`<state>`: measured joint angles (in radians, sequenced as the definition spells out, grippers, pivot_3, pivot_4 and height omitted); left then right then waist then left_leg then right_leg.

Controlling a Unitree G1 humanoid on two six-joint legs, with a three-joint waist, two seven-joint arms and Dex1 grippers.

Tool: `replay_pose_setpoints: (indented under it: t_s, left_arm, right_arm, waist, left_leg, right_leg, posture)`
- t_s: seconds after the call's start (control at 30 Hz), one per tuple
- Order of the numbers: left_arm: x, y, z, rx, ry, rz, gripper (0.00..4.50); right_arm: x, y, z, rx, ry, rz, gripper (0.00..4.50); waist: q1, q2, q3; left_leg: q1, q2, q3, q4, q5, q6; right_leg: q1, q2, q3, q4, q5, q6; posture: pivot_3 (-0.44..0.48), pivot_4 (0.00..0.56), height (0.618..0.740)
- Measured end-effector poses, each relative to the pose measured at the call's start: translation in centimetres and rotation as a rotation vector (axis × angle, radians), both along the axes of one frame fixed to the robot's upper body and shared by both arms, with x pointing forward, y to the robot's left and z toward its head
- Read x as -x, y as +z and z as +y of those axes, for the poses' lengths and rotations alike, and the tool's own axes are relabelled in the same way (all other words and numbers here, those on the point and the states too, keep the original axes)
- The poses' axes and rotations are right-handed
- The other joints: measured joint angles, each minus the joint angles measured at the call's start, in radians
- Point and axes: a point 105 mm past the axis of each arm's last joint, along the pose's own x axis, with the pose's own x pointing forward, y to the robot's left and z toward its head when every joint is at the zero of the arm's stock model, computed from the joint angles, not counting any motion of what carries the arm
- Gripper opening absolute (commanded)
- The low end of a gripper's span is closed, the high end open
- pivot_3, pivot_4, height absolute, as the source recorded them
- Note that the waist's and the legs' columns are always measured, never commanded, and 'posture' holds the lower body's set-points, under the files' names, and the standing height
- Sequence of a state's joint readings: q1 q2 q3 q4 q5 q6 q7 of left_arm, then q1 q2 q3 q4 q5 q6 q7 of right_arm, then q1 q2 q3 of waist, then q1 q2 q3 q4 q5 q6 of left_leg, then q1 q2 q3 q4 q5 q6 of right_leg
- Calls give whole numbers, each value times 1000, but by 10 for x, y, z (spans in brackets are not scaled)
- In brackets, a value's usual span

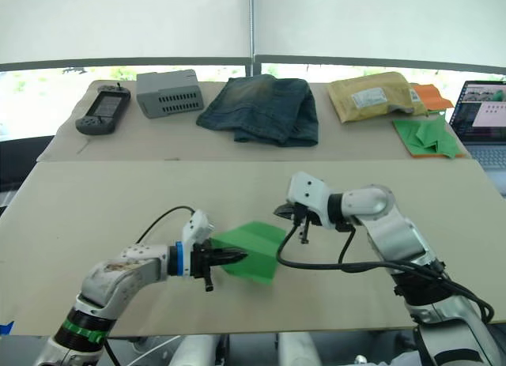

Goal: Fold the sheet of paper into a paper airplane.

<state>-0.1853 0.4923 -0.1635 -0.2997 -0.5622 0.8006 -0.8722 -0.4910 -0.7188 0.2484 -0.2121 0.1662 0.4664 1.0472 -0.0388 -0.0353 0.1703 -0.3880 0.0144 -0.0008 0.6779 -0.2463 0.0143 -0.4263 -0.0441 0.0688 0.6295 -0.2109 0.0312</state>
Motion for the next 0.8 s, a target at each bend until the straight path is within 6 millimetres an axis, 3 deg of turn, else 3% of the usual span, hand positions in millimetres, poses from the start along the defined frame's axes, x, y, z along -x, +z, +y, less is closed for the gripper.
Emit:
replay_pose_setpoints:
  t_s: [0.1,0.27,0.47,0.63,0.8]
  left_arm:
    - [5,20,16,14,-35,-43,25]
    - [-1,31,53,-42,-1,-60,25]
    - [4,19,75,-164,-48,-46,25]
    - [21,1,65,-167,-137,28,25]
    - [20,-8,48,-157,-135,19,25]
  right_arm:
    - [15,-6,-4,-30,15,77,0]
    - [44,-32,-16,34,33,213,0]
    - [61,-58,-7,47,52,309,0]
    - [53,-62,-5,46,25,287,0]
    - [37,-61,5,5,16,241,0]
  waist:
    - [0,0,0]
    - [1,0,0]
    - [-4,0,0]
    - [-1,0,0]
    - [-2,-1,0]
  left_leg:
    - [0,0,0,-1,0,0]
    - [0,0,0,0,0,0]
    - [1,0,2,-1,0,0]
    - [0,0,1,-1,0,0]
    - [1,0,1,0,0,0]
  right_leg:
    - [0,0,0,0,0,0]
    - [0,0,0,0,-1,0]
    - [-1,0,0,-1,-1,0]
    - [-1,0,0,-1,-1,0]
    - [0,1,0,0,0,0]
  posture:
    - [0,150,728]
    - [0,150,728]
    - [0,150,728]
    - [0,150,728]
    - [0,150,728]
